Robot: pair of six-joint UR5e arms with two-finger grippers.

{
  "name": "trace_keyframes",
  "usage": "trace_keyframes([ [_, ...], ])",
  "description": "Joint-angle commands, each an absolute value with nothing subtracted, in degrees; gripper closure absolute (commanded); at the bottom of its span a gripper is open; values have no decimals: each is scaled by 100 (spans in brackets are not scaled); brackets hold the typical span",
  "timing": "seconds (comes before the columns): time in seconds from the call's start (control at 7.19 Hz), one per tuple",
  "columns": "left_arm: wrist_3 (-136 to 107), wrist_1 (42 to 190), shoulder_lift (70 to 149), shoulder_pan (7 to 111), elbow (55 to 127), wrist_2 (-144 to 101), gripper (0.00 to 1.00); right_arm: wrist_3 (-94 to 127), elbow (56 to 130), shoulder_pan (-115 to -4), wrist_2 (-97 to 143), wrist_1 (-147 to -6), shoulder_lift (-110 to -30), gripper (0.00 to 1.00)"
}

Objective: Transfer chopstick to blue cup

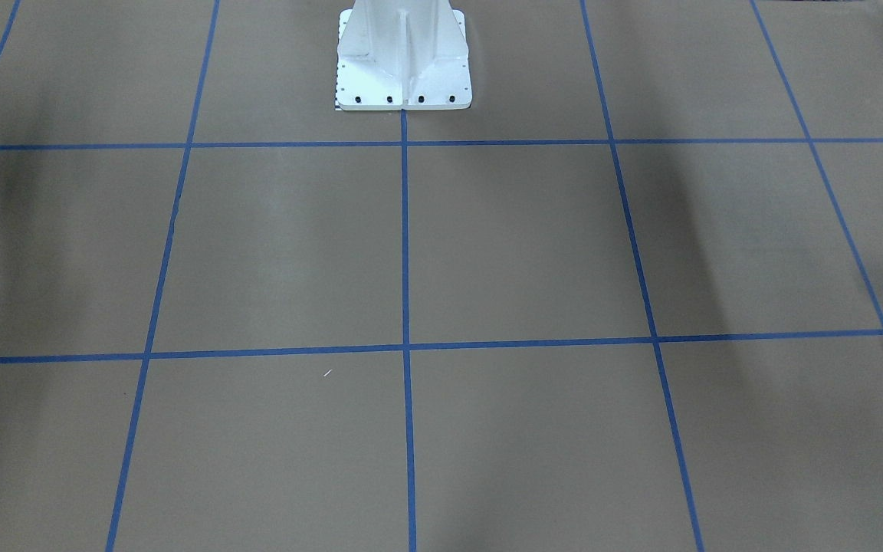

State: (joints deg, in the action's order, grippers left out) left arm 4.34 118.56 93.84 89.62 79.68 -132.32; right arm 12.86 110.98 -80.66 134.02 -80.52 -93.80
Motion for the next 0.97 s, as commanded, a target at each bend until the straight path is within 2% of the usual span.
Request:
trace_keyframes([
  [0.0, 404, 12629, 9658, 8947, 6797, -13201, 2, 1380, 11083, -7980, 13333, -7963, -9378, 0],
  [0.42, 413, 12841, 9703, 8912, 6347, -12771, 5, 1371, 11083, -7972, 13333, -7954, -9378, 0],
  [0.83, 396, 12850, 9729, 8912, 6223, -12770, 5, 1371, 11074, -7928, 13272, -7928, -9378, 0],
])
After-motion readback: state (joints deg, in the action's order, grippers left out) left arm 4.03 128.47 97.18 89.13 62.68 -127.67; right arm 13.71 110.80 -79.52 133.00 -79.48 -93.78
